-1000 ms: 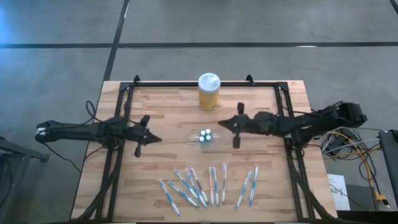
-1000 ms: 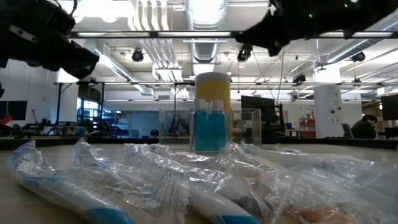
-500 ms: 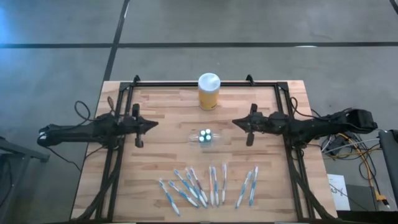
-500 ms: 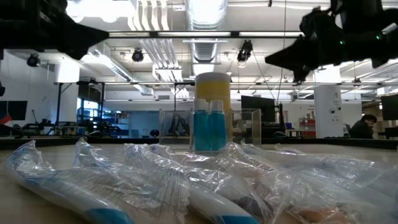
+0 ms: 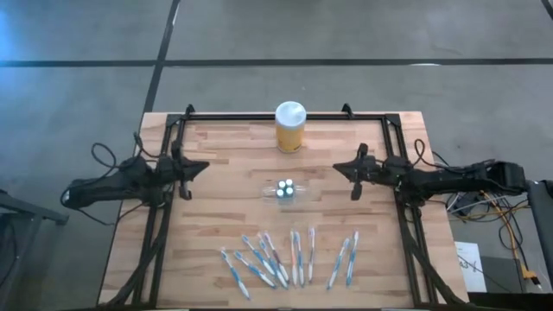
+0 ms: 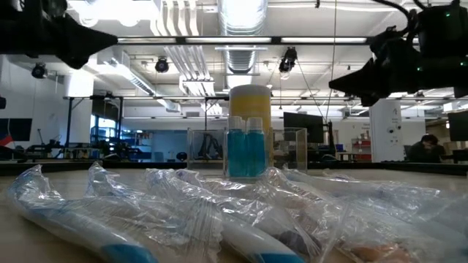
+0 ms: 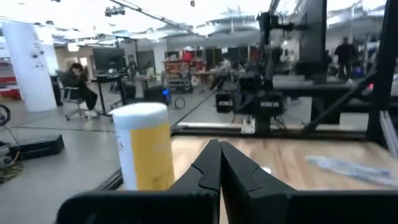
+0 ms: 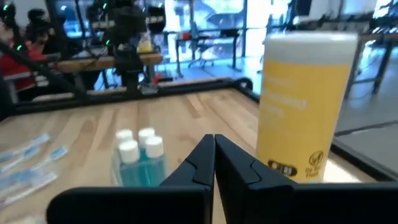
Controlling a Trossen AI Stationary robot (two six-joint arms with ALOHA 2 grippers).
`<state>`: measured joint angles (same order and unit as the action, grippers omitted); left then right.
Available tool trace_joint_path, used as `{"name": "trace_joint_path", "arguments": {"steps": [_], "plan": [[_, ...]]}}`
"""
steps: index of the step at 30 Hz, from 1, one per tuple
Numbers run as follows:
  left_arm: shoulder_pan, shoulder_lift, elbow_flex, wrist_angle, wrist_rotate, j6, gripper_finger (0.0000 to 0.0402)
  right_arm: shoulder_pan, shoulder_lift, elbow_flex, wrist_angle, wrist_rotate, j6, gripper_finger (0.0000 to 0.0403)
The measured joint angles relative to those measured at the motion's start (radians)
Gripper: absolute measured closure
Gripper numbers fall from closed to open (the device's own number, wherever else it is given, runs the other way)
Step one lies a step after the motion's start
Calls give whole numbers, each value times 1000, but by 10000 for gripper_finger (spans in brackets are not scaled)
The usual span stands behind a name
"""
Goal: Pick & Place toothbrushing station
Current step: Adjust the transparent organizer
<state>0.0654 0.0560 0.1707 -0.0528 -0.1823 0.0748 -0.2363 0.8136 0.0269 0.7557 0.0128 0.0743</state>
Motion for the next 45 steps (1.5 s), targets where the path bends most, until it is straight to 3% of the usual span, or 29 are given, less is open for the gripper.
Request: {"name": "trace_joint_path", "arguments": {"steps": [8,13,19,30,37,45], "plan": [[14,102,-145,127,11,-61,399,-327,23,40,-87,-381,54,395],[16,135,-161,124,33,-91,399,-342,94,48,-62,-422,1,395],[16,122,-162,130,50,-74,399,-338,137,-18,211,-486,-12,395],[16,62,-162,90,53,-106,399,-413,-43,-18,-2,-480,44,394],[17,49,-162,85,54,-127,399,-316,-279,-18,-211,-363,81,394],[16,49,-163,71,76,-138,399,41,-494,-18,-462,53,44,394]]}}
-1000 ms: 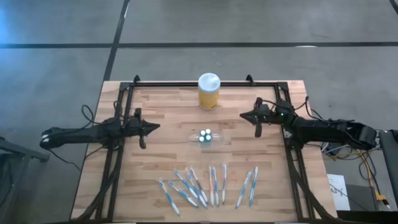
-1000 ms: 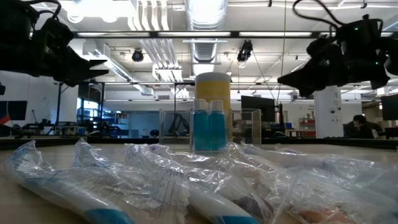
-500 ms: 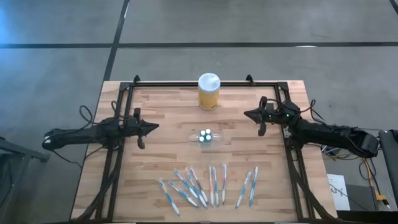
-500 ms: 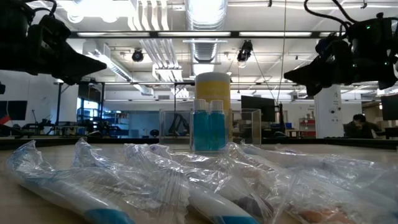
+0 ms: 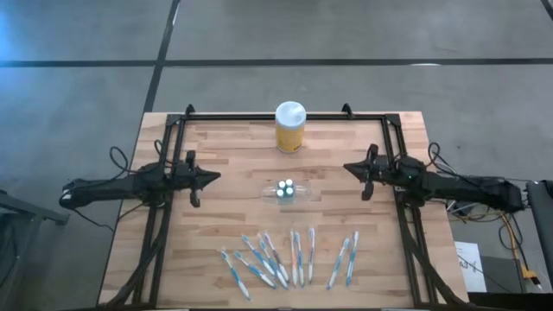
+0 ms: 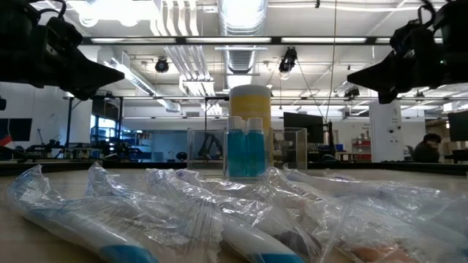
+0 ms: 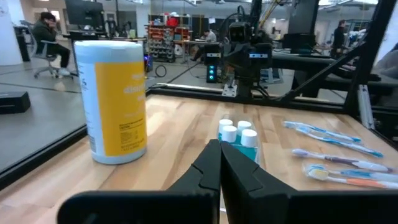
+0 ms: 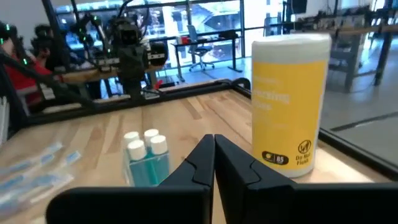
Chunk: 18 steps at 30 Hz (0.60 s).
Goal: Pick & Place toothbrushing station
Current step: Adjust the transparent organizer
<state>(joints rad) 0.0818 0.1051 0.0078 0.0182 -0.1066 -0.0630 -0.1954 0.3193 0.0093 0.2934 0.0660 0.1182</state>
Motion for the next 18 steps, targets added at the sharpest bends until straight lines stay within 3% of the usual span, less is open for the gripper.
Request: {"name": "trace_joint_path", "arguments": {"steps": [3,5,14,18], "plan": [[0,0,0,-4,45,-7,399,127,-53,0,-65,194,-41,394],[0,0,0,-7,62,-7,399,183,-83,0,-103,260,-70,394],[0,3,-1,-11,70,-49,400,278,-146,0,-193,262,-71,394],[-1,45,-2,12,70,-114,400,279,-119,0,-180,194,-32,394]]}}
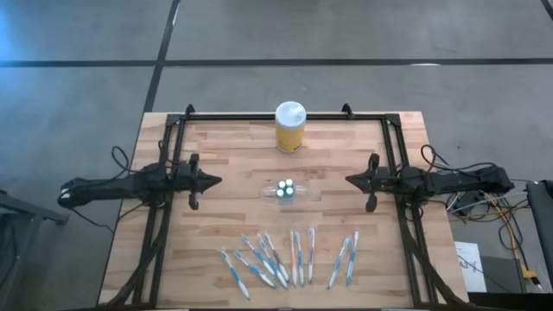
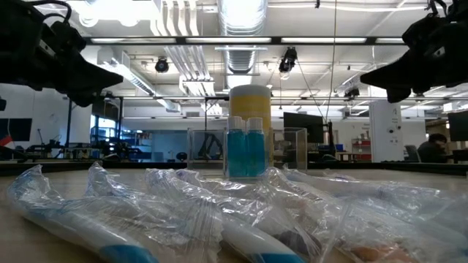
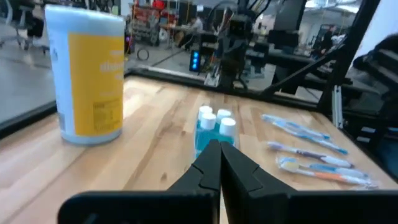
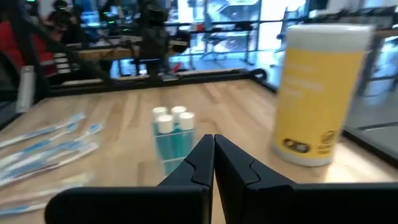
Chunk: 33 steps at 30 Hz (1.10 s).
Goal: Pick & Place toothbrushing station
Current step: Adjust the transparent organizer
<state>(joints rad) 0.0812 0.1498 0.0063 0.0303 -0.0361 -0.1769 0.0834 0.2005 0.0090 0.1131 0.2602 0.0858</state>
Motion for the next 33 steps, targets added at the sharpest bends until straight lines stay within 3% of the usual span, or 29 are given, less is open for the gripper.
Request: {"name": "trace_joint_path", "arguments": {"steps": [8,19,29,33], "plan": [[-36,229,2,197,17,46,400,0,180,0,102,-29,55,394],[-89,642,112,304,1,38,401,18,606,0,410,-57,211,394],[-123,811,133,475,-4,-47,400,23,943,4,750,-51,290,394],[-124,882,173,490,-17,-61,400,23,1077,69,779,-50,289,394]]}}
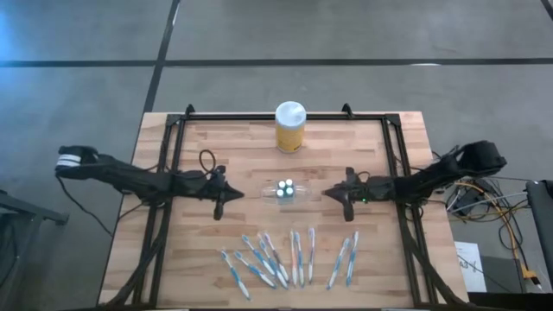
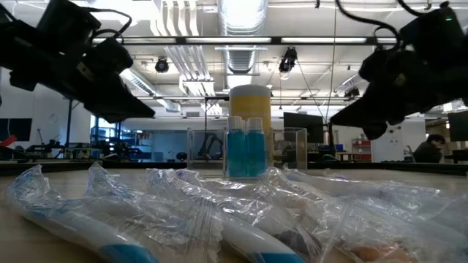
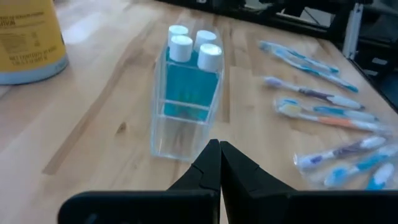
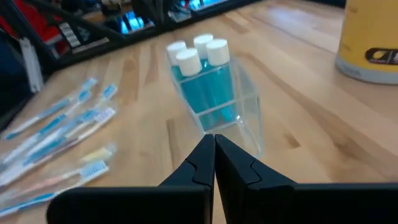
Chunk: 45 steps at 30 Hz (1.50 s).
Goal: Pick & Place toothbrushing station
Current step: Adjust the transparent organizer
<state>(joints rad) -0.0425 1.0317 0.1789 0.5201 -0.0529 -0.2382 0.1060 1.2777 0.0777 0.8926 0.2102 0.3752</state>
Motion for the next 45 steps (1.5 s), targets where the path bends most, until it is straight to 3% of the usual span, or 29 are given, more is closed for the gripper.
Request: {"name": "trace_joint_path", "arguments": {"steps": [7,15,24,45], "plan": [[0,122,59,4,-18,0,400,-2,179,104,1,36,4,394],[-1,236,95,3,-18,-30,400,-2,193,112,0,55,18,394],[-1,344,169,-1,-18,-22,399,-1,277,251,-118,47,-18,394],[0,338,161,-7,-36,-20,397,6,315,289,-145,-3,-34,394]]}}
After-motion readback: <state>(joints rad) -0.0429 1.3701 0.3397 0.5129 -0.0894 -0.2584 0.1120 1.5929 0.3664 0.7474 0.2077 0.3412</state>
